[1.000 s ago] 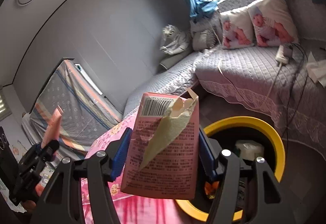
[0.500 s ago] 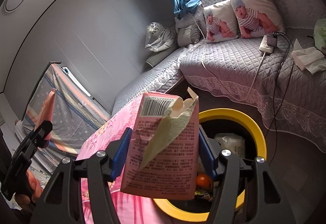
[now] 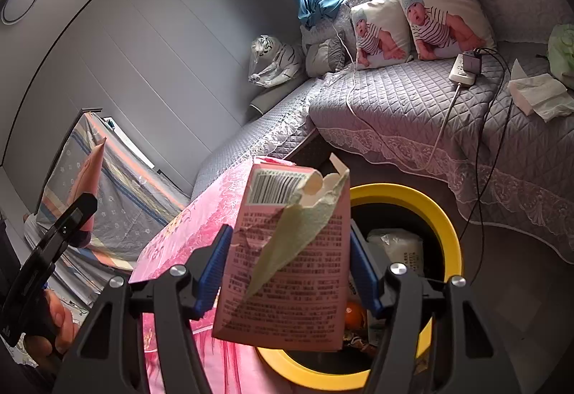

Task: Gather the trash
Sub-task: 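Carry the pink box with the right tool into the bin while the left tool drops the cream tube there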

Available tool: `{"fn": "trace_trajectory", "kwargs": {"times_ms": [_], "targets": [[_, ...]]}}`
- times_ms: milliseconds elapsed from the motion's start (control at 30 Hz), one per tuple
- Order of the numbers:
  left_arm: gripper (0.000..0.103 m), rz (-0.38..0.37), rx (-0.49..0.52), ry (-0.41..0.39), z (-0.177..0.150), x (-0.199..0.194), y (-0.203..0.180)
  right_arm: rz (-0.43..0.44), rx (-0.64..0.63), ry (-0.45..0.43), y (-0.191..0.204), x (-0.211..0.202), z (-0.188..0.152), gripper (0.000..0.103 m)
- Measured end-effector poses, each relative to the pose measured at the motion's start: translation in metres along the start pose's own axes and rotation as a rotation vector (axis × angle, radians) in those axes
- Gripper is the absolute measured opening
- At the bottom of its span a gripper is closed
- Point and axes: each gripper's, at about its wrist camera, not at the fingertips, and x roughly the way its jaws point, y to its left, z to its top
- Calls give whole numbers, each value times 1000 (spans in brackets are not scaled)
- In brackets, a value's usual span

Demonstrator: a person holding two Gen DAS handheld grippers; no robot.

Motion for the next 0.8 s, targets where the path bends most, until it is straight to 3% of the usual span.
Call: {"fn": "trace_trajectory", "kwargs": {"times_ms": [200, 300, 367, 533, 567, 667, 800], "targets": [[38, 6, -13, 17, -2, 9, 1, -46, -18, -5, -2, 2, 0, 59], [38, 18, -17, 32, -4, 21, 0, -137, -47, -4, 2, 6, -1, 59], [38, 24, -28, 57, -9, 36, -1, -159, -53, 3, 1, 9, -3, 59], [39, -48, -105, 174, -24, 92, -2, -233, -57, 54, -7, 28, -3, 65], [44, -72, -133, 191, -29, 103, 0, -254, -40, 61, -10, 31, -2, 67], [81, -61, -206, 191, -37, 112, 11, -306, -5, 59, -18, 33, -1, 78], [91, -46, -280, 141, -36, 93, 36, -350, 14, 16, -15, 16, 3, 88]]}}
